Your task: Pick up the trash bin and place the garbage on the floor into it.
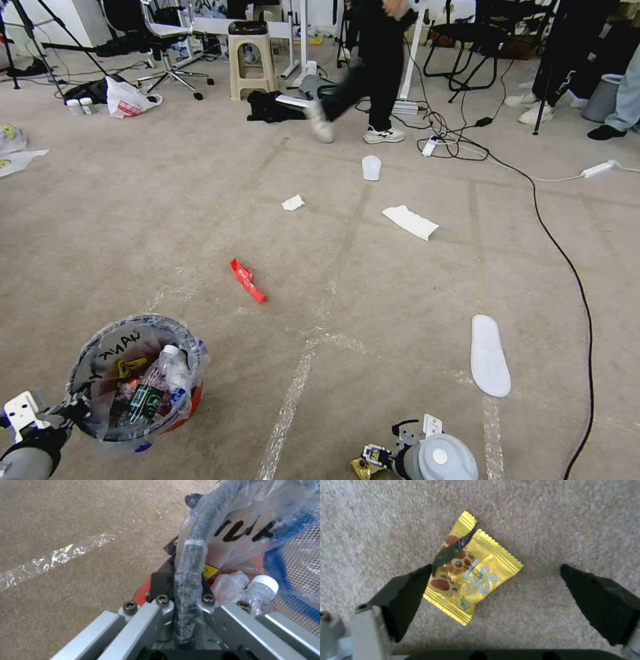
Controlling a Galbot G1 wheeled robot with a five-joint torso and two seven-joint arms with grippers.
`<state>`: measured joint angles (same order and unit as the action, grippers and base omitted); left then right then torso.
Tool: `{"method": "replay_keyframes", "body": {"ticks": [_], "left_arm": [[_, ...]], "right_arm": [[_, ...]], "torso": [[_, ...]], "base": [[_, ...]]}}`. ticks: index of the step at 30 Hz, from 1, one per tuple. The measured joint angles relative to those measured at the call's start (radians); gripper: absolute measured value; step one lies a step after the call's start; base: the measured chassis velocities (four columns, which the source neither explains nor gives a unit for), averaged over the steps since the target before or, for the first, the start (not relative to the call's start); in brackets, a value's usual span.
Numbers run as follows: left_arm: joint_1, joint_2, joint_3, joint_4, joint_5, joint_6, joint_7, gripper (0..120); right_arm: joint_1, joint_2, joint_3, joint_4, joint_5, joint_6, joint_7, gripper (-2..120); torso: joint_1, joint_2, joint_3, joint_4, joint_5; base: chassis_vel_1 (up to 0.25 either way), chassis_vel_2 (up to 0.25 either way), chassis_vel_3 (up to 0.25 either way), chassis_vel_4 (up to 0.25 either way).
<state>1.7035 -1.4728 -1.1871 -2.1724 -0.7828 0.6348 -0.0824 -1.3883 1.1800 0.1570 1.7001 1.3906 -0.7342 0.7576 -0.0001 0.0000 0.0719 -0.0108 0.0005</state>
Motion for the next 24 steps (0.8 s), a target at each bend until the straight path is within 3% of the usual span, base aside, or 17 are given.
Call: {"method": "replay_keyframes", "body": {"ticks": [5, 7, 8, 9, 10, 15, 24], "left_arm": [[0.0, 0.001, 0.0, 0.0, -0.001, 0.0, -0.001, 0], [0.0, 0.002, -0.001, 0.002, -0.002, 0.0, -0.001, 0], [0.0, 0.002, -0.001, 0.002, -0.002, 0.0, -0.001, 0], [-0.002, 0.002, -0.001, 0.006, -0.002, -0.001, -0.002, 0], [-0.002, 0.002, -0.001, 0.006, -0.002, -0.001, -0.002, 0], [-0.009, -0.005, 0.001, 0.01, -0.001, 0.0, -0.002, 0], [-0.008, -0.006, 0.001, 0.008, 0.0, 0.0, -0.002, 0]], "right_arm": [[-0.005, -0.008, -0.001, 0.011, -0.002, 0.0, 0.001, 85], [-0.016, -0.016, -0.011, 0.036, 0.004, -0.002, 0.006, 75], [-0.016, -0.016, -0.011, 0.036, 0.004, -0.002, 0.006, 75], [-0.021, -0.024, -0.008, 0.051, 0.004, -0.002, 0.015, 68], [-0.021, -0.024, -0.008, 0.051, 0.004, -0.002, 0.015, 68], [-0.024, -0.042, -0.007, 0.079, 0.007, -0.002, 0.037, 45], [-0.034, -0.052, -0.003, 0.088, -0.012, -0.002, 0.04, 40]], "torso": [[0.0, 0.0, 0.0, -0.0003, 0.0], [0.0, 0.0, 0.0, 0.0007, 0.0032], [0.0, 0.0, 0.0, 0.0007, 0.0032], [0.0, 0.0, 0.0, 0.0008, 0.0005], [0.0, 0.0, 0.0, 0.0008, 0.0005], [0.0, 0.0, 0.0, -0.0004, 0.0001], [0.0, 0.0, 0.0, -0.0003, -0.0004]], "base": [[0.0, 0.0, 0.0, 0.0], [0.0, 0.0, 0.0, 0.0], [0.0, 0.0, 0.0, 0.0], [0.0, 0.0, 0.0, 0.0], [0.0, 0.0, 0.0, 0.0], [0.0, 0.0, 0.0, 0.0], [0.0, 0.0, 0.0, 0.0]]}}
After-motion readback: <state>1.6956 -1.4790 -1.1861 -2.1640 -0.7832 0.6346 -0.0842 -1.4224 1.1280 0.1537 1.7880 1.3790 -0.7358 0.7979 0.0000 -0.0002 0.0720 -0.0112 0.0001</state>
